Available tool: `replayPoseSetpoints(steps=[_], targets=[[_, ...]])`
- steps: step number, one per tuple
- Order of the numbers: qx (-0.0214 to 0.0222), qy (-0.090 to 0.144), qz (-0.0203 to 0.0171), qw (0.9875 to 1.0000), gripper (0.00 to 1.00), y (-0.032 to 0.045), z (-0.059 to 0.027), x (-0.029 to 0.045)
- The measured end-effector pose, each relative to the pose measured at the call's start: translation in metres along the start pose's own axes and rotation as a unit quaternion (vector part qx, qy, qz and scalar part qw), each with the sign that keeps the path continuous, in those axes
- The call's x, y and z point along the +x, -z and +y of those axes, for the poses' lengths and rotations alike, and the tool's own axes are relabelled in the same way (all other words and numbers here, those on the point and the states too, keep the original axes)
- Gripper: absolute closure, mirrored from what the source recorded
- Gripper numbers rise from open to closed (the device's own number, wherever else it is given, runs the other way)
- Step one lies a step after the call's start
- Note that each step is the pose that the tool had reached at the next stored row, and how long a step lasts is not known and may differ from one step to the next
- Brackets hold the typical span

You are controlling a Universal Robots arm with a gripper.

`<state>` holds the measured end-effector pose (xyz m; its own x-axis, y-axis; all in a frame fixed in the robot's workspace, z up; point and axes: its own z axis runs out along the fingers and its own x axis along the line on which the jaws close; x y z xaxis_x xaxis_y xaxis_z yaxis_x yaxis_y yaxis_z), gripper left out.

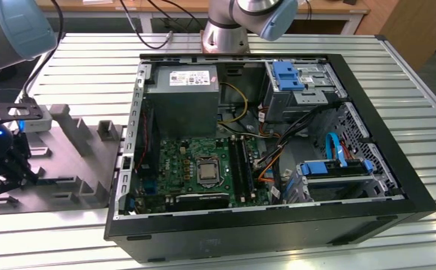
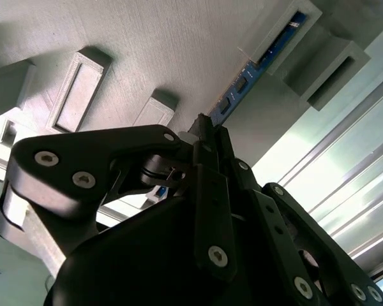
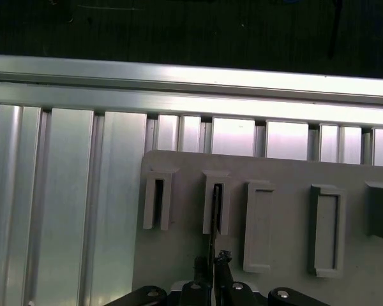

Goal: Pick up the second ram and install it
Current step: 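Pick up the second ram and move it above second insertion slot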

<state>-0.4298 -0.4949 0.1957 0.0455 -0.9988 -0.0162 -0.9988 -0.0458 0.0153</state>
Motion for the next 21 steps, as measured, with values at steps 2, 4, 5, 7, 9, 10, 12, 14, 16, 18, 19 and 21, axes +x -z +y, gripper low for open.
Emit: replayPoseSetpoints(steps=[2,4,5,7,9,10,12,14,16,18,19,21], targets=[[0.0,0.0,0.0,1.0,0.84,0.0,0.0,0.0001],[0.0,0.0,0.0,1.0,0.84,0.0,0.0,0.0002],[0.0001,0.0,0.0,1.0,0.84,0.0,0.0,0.0002],[0.0,0.0,-0.0003,1.0,0.84,0.0,0.0,0.0006],[0.0001,0.0,-0.0009,1.0,0.84,0.0,0.0,0.0009],[0.0001,0.0,-0.0011,1.0,0.84,0.0,0.0,0.0012],[0.0001,0.0,-0.0015,1.0,0.84,0.0,0.0,0.0015],[0.0002,0.0,-0.0024,1.0,0.84,0.0,0.0001,0.0021],[0.0002,0.0,-0.0027,1.0,0.84,0.0,0.0001,0.0022],[0.0002,0.0,-0.0028,1.0,0.84,0.0001,0.0001,0.0022],[0.0002,0.0,-0.0028,1.0,0.84,0.0,0.0001,0.0023],[0.0002,0.0,-0.0028,1.0,0.84,0.0,0.0001,0.0023]])
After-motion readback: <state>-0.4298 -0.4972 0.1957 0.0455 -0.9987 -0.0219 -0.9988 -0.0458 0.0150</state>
